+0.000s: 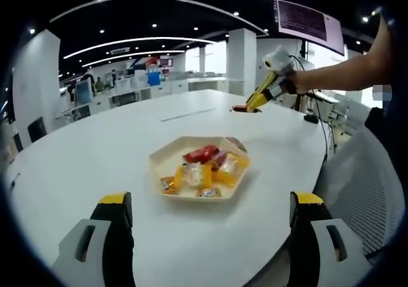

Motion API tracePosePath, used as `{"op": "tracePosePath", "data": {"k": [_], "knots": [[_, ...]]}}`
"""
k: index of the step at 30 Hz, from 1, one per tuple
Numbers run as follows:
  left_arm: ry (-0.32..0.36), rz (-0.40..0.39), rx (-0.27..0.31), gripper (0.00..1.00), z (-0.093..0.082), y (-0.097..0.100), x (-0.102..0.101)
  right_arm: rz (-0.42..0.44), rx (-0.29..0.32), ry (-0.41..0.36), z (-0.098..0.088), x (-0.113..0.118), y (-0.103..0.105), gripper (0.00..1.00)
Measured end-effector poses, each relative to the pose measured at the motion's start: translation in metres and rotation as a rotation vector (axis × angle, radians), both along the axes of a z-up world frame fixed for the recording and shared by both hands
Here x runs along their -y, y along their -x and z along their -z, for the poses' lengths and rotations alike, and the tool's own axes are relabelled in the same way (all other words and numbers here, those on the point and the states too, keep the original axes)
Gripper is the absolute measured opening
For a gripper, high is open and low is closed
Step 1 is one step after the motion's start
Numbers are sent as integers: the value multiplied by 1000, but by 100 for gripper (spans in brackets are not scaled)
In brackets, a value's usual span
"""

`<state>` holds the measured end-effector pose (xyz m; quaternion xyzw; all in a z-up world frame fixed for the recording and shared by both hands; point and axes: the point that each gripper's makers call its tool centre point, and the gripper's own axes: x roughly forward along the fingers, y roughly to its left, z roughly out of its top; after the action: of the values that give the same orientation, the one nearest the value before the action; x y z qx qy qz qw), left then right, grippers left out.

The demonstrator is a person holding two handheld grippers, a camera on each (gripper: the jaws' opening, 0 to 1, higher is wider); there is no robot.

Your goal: Place the target food into the container with the food tongs after gripping and lifting it, then release it inside without dropping or visibly crushing the food.

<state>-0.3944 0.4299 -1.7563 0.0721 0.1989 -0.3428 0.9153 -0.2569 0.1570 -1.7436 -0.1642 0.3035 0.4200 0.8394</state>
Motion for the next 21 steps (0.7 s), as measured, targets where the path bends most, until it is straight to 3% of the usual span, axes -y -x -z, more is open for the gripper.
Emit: {"op": "tracePosePath", "data": {"k": [21], "knots": [[4, -8, 7, 100, -2, -2, -1, -83, 29, -23, -15, -63, 1, 24]]}}
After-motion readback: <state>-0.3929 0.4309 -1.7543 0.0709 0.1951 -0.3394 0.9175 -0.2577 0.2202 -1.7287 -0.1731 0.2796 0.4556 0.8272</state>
